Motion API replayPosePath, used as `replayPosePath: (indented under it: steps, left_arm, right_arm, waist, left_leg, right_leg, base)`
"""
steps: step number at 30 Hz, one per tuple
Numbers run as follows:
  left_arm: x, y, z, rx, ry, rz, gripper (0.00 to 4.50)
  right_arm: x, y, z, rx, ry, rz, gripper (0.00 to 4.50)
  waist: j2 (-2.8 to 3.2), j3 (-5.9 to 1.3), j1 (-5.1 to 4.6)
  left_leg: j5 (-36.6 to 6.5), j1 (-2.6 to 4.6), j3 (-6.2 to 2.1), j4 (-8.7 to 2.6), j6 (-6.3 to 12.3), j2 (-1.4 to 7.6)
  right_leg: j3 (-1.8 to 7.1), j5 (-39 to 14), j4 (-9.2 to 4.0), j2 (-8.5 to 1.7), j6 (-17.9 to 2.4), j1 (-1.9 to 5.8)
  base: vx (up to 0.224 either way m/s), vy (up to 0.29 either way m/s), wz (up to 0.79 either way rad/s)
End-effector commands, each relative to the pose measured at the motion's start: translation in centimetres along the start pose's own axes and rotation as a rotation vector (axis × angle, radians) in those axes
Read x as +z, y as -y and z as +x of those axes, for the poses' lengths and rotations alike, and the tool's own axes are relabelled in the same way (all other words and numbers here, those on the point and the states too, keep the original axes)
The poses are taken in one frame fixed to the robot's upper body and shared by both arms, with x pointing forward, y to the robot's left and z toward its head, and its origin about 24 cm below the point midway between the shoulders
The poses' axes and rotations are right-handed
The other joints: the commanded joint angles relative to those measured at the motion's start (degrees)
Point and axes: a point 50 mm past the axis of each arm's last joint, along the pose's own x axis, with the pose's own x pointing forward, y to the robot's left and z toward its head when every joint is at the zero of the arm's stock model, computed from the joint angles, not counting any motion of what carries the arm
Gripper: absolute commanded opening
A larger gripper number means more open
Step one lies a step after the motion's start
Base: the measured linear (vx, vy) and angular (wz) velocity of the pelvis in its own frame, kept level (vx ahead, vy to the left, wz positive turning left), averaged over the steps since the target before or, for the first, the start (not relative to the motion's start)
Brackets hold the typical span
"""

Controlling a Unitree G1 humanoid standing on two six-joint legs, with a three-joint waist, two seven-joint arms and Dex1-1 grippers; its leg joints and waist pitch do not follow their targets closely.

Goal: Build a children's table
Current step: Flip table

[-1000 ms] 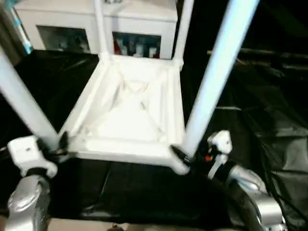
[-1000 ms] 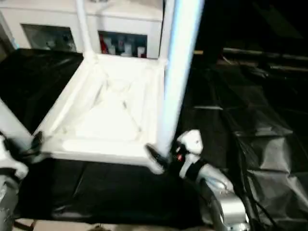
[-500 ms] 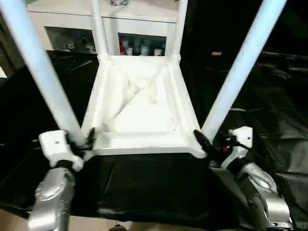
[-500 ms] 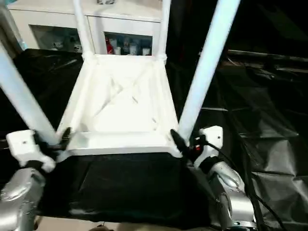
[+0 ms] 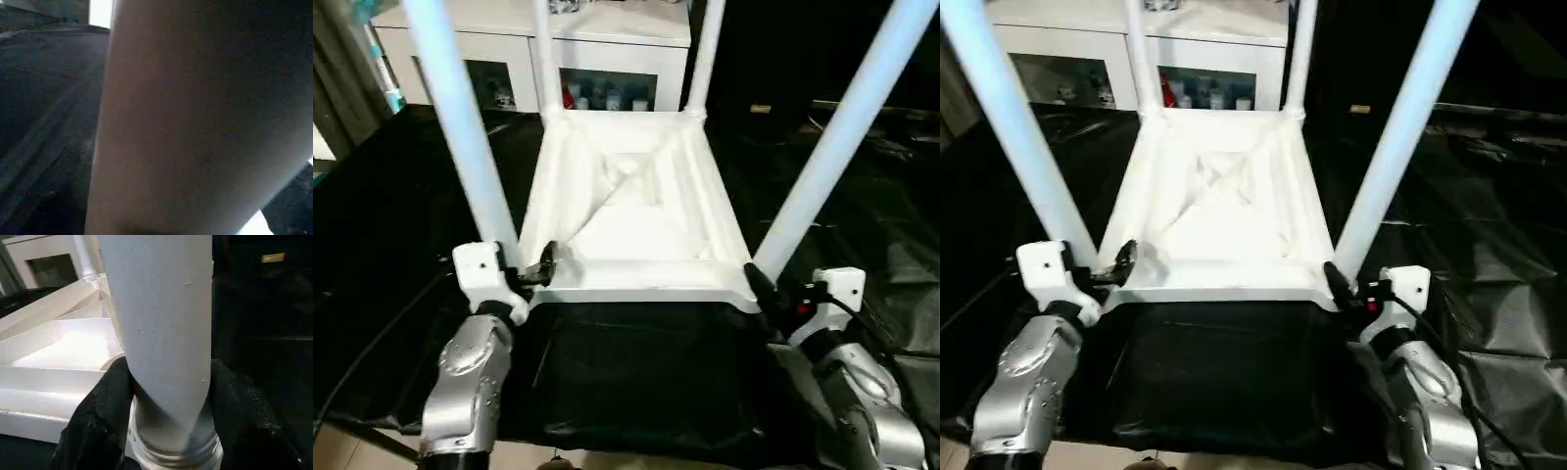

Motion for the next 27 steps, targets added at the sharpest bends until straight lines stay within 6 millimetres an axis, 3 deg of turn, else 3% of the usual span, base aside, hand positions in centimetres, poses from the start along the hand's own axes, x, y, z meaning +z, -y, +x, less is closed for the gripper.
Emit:
replayPosePath:
  steps: [1, 3, 4, 6, 8, 10, 11, 13, 15, 20, 21, 22, 23, 24, 25, 26, 27]
  left_arm:
    - [-0.2, -0.2, 0.1, 0.034, -0.003, 0.011, 4.50]
    - [-0.5, -0.5, -0.2, 0.067, -0.008, 0.015, 4.50]
    - [-0.6, -0.7, -0.4, 0.082, -0.012, 0.014, 4.50]
    - [-1.0, -1.0, -1.2, 0.117, -0.021, 0.013, 4.14]
    - [-1.1, -1.2, -1.5, 0.130, -0.020, 0.015, 4.08]
    - [-1.2, -1.4, -2.0, 0.160, -0.012, 0.013, 3.70]
    - [-1.1, -1.4, -2.3, 0.164, 0.004, 0.004, 3.68]
    - [-0.9, -1.3, -2.7, 0.164, 0.026, -0.011, 3.66]
    - [-0.5, -1.0, -2.9, 0.142, 0.059, -0.013, 3.29]
    - [0.1, -0.9, -2.7, 0.113, 0.080, 0.019, 3.13]
    - [0.2, -0.9, -2.6, 0.107, 0.082, 0.021, 3.09]
    - [0.3, -0.9, -2.6, 0.104, 0.081, 0.025, 3.08]
    - [0.3, -1.0, -2.6, 0.104, 0.080, 0.029, 3.08]
    - [0.3, -1.0, -2.6, 0.102, 0.078, 0.033, 3.06]
    - [0.3, -1.0, -2.6, 0.098, 0.076, 0.036, 3.04]
    - [0.3, -1.0, -2.6, 0.091, 0.076, 0.038, 2.99]
    - [0.4, -1.0, -2.6, 0.088, 0.077, 0.040, 2.99]
  right_arm:
    - [1.1, 0.8, -0.4, -0.043, 0.047, -0.019, 2.00]
    - [1.2, 1.0, -0.4, -0.051, 0.045, -0.025, 1.99]
    - [1.2, 1.1, -0.4, -0.051, 0.043, -0.026, 1.99]
    - [1.3, 1.1, -0.1, -0.042, 0.038, -0.033, 1.99]
    - [1.4, 1.1, 0.1, -0.036, 0.038, -0.034, 1.99]
    - [1.5, 1.1, 0.4, -0.030, 0.037, -0.038, 1.98]
    - [1.5, 1.1, 0.5, -0.026, 0.036, -0.038, 1.98]
    - [1.6, 1.0, 0.7, -0.019, 0.034, -0.039, 1.98]
    - [1.5, 0.8, 0.9, -0.005, 0.028, -0.039, 1.97]
    - [1.3, 0.5, 1.0, 0.013, 0.021, -0.038, 1.96]
    - [1.3, 0.5, 1.0, 0.014, 0.019, -0.039, 1.96]
    - [1.3, 0.5, 1.0, 0.016, 0.019, -0.040, 1.96]
    - [1.2, 0.5, 1.0, 0.016, 0.018, -0.041, 1.96]
    - [1.2, 0.5, 1.0, 0.016, 0.018, -0.041, 1.96]
    - [1.2, 0.5, 0.9, 0.015, 0.019, -0.041, 1.96]
    - [1.2, 0.5, 0.8, 0.012, 0.019, -0.041, 1.96]
    - [1.1, 0.5, 0.8, 0.010, 0.019, -0.040, 1.96]
  waist:
    - [0.27, -3.51, -0.49]
    - [-0.28, -3.41, -0.68]
    - [-0.17, -3.39, -0.67]
    - [-1.15, -3.30, -0.94]
    - [-0.98, -3.27, -0.97]
    - [-0.88, -3.20, -0.96]
    - [-1.41, -3.04, -1.04]
    - [-1.31, -3.02, -1.10]
    - [-1.78, -2.91, -1.27]
    - [-1.62, -2.94, -1.36]
    - [-1.71, -2.96, -1.41]
    - [-1.28, -2.95, -1.32]
    - [-1.50, -2.90, -1.44]
    - [-1.20, -2.93, -1.47]
    - [-1.32, -2.92, -1.49]
    - [-0.93, -2.91, -1.45]
    - [-1.13, -2.93, -1.49]
  left_leg:
    - [-7.3, 0.62, -1.86, -3.92, 2.02, 4.21]
    - [-6.8, 0.58, -1.71, -3.79, 3.44, 4.17]
    - [-7.1, 0.61, -1.70, -3.80, 3.47, 4.17]
    - [-7.0, 0.56, -1.55, -3.85, 3.95, 4.26]
    - [-6.7, 0.58, -1.52, -3.81, 4.15, 4.27]
    - [-6.6, 0.56, -1.53, -3.82, 4.26, 4.31]
    - [-7.1, 0.47, -1.46, -3.94, 4.32, 4.29]
    - [-7.3, 0.49, -1.46, -3.93, 4.09, 4.35]
    - [-7.1, 0.43, -1.47, -3.95, 4.17, 4.25]
    - [-4.7, 0.41, -1.48, -3.75, 4.98, 4.19]
    - [-4.9, 0.44, -1.44, -3.72, 5.06, 4.18]
    - [-5.1, 0.48, -1.51, -3.74, 4.96, 4.19]
    - [-5.6, 0.49, -1.48, -3.79, 4.87, 4.23]
    - [-6.0, 0.49, -1.51, -3.80, 4.59, 4.24]
    - [-6.1, 0.50, -1.53, -3.82, 4.48, 4.27]
    - [-6.3, 0.53, -1.59, -3.86, 4.25, 4.27]
    - [-6.5, 0.58, -1.51, -3.84, 4.04, 4.27]
  right_leg:
    - [3.84, 4.1, -3.81, -5.84, -9.7, 1.71]
    - [3.80, 2.6, -3.95, -5.91, -10.0, 1.71]
    - [3.78, 1.8, -4.04, -5.90, -9.9, 1.65]
    - [3.75, -0.5, -4.26, -5.85, -9.7, 1.60]
    - [3.76, -1.3, -4.26, -5.79, -9.6, 1.43]
    - [3.78, -1.7, -4.31, -5.85, -9.6, 1.36]
    - [3.77, -3.0, -4.45, -5.92, -9.6, 1.37]
    - [3.78, -4.3, -4.55, -5.97, -9.6, 1.30]
    - [3.81, -4.1, -4.48, -5.84, -9.1, 1.29]
    - [3.80, 0.7, -4.01, -5.74, -9.3, 1.28]
    - [3.80, 0.9, -3.99, -5.69, -9.5, 1.27]
    - [3.79, 0.8, -3.96, -5.74, -9.6, 1.24]
    - [3.79, 0.6, -4.06, -5.68, -9.6, 1.23]
    - [3.78, 0.5, -4.10, -5.67, -9.7, 1.26]
    - [3.79, 0.6, -4.08, -5.68, -9.7, 1.28]
    - [3.77, 0.6, -4.08, -5.69, -9.8, 1.27]
    - [3.81, 0.8, -4.07, -5.64, -10.0, 1.25]
  base:
    - [0.000, 0.000, 0.00]
    - [0.000, 0.000, 0.00]
    - [0.000, 0.000, 0.00]
    - [0.000, 0.000, 0.00]
    - [0.000, 0.000, 0.00]
    - [0.000, 0.000, 0.00]
    - [0.000, 0.000, 0.00]
    - [0.000, 0.000, 0.00]
    - [0.000, 0.000, 0.00]
    - [0.000, 0.000, 0.00]
    - [0.000, 0.000, 0.00]
    - [0.000, 0.000, 0.00]
    - [0.000, 0.000, 0.00]
    - [0.000, 0.000, 0.00]
    - [0.000, 0.000, 0.00]
    - [0.000, 0.000, 0.00]
    - [0.000, 0.000, 0.00]
